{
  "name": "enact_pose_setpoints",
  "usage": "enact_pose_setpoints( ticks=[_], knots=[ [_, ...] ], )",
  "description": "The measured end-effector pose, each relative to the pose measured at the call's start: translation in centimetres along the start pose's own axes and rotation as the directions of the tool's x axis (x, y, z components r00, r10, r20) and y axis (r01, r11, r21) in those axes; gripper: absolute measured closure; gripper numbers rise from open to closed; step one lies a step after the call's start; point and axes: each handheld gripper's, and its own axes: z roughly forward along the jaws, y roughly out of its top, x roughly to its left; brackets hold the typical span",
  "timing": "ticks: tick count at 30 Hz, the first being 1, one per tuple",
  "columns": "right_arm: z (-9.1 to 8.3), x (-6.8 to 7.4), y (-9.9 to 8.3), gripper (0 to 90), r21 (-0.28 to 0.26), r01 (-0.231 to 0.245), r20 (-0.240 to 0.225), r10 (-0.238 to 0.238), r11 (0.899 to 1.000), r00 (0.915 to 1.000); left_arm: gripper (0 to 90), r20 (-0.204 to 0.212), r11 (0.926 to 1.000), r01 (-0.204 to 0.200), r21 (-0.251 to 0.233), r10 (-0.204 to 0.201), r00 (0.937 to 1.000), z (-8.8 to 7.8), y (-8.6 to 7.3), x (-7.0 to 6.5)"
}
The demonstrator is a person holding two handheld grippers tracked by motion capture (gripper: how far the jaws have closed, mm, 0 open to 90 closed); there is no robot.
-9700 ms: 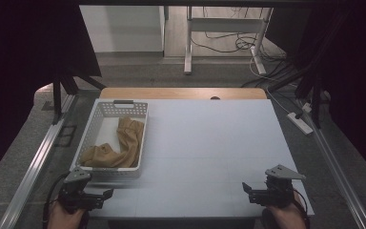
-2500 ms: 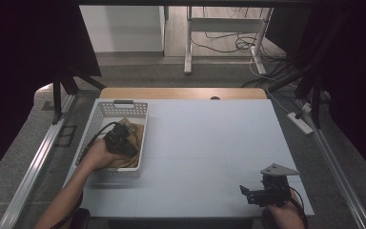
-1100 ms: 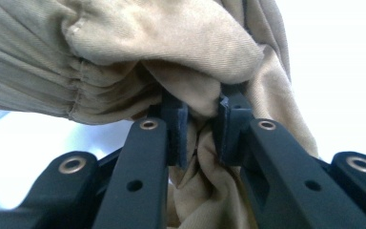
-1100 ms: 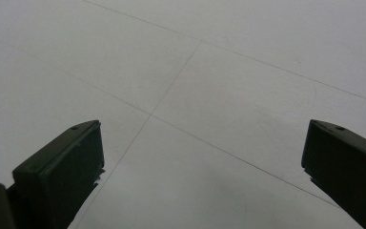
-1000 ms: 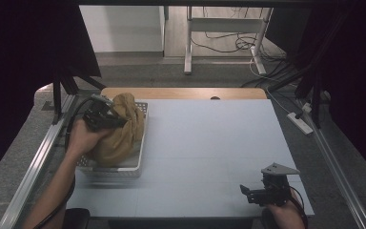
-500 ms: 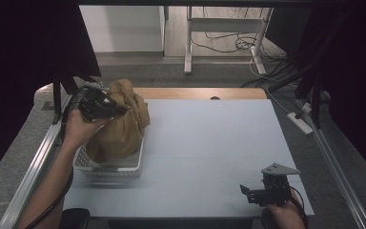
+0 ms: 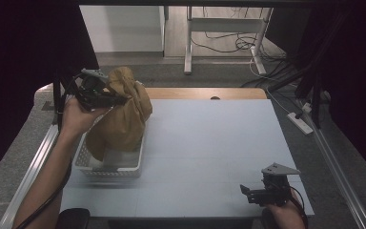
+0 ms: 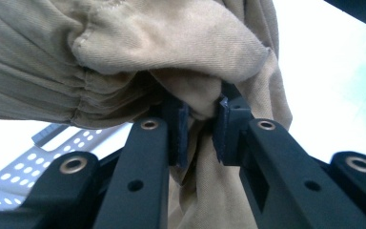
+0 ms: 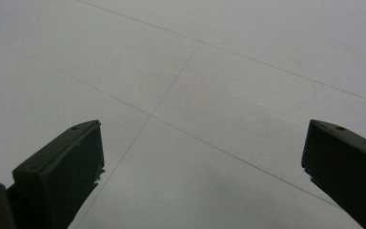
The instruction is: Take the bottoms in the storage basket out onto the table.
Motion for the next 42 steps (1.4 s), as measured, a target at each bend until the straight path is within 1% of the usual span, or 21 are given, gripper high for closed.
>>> enact_pose_setpoints(
  ticks=[4,9,16,23,37,42],
  knots=[
    [0.0,0.0,0.0,0.9,0.001,0.000,0.000,0.000,1.000,1.0000,76.7,-0.001,0.9999,-0.009,-0.014,0.009,1.0000,-0.5,0.8,-0.2],
    [0.0,0.0,0.0,0.9,0.001,0.000,0.000,0.000,1.000,1.0000,76.6,0.009,0.9993,-0.021,-0.031,0.021,0.9997,-1.1,1.9,-0.7],
    [0.0,0.0,0.0,0.9,0.000,-0.002,-0.001,0.002,1.000,1.0000,76.6,0.024,0.9976,-0.049,-0.049,0.050,0.9985,-1.3,3.7,-1.5],
    [0.0,0.0,0.0,0.9,-0.004,-0.004,-0.004,0.004,1.000,1.0000,76.6,0.054,0.9952,-0.062,-0.075,0.066,0.9964,-1.0,5.0,-2.4],
    [0.0,-0.1,0.0,0.9,-0.006,-0.002,-0.005,0.002,1.000,1.0000,76.6,0.084,0.9893,-0.093,-0.113,0.102,0.9912,0.1,7.6,-4.0],
    [-0.1,-0.1,0.0,0.9,-0.006,-0.002,-0.006,0.002,1.000,1.0000,76.6,0.097,0.9875,-0.107,-0.116,0.119,0.9882,0.7,8.5,-4.7]
  ],
)
